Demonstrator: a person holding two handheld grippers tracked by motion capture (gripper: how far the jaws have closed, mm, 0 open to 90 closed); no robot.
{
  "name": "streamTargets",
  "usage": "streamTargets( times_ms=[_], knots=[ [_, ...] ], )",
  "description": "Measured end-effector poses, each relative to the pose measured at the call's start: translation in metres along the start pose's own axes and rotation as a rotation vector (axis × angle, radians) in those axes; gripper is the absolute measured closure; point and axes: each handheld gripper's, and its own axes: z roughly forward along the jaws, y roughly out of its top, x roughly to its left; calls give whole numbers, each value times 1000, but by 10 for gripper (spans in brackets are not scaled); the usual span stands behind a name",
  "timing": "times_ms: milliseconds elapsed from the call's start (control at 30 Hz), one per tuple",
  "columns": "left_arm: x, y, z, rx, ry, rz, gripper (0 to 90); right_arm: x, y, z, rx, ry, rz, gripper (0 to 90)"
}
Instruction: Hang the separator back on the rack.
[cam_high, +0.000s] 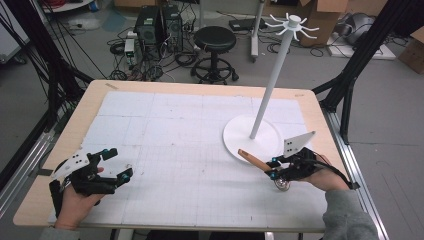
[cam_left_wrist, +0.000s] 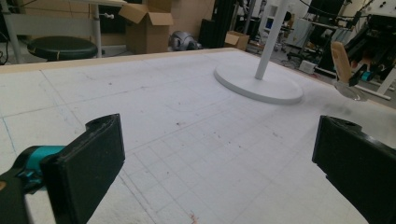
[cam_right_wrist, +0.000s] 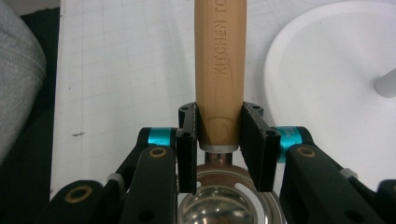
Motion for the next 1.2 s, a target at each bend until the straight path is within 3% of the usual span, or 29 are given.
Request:
streamTargets(
  times_ms=[167,433,567,800,1033,1200],
  knots=[
    [0,0,1,1,-1,-4,29,0,-3,-6,-68,-1,27,691],
    [0,1,1,-2,-3,3,29,2,-12,-20,-226,-10,64,691],
    [0,1,1,-3,-4,1,29,1,-15,-24,-258,-48,87,691],
    [0,1,3,-1,-7,4,29,2,-18,-31,-319,-68,134,691],
    [-1,1,4,5,-10,6,29,2,-19,-36,-370,-162,193,691],
    [-1,1,4,1,-8,3,29,2,-20,-39,-392,-196,205,691]
  ],
)
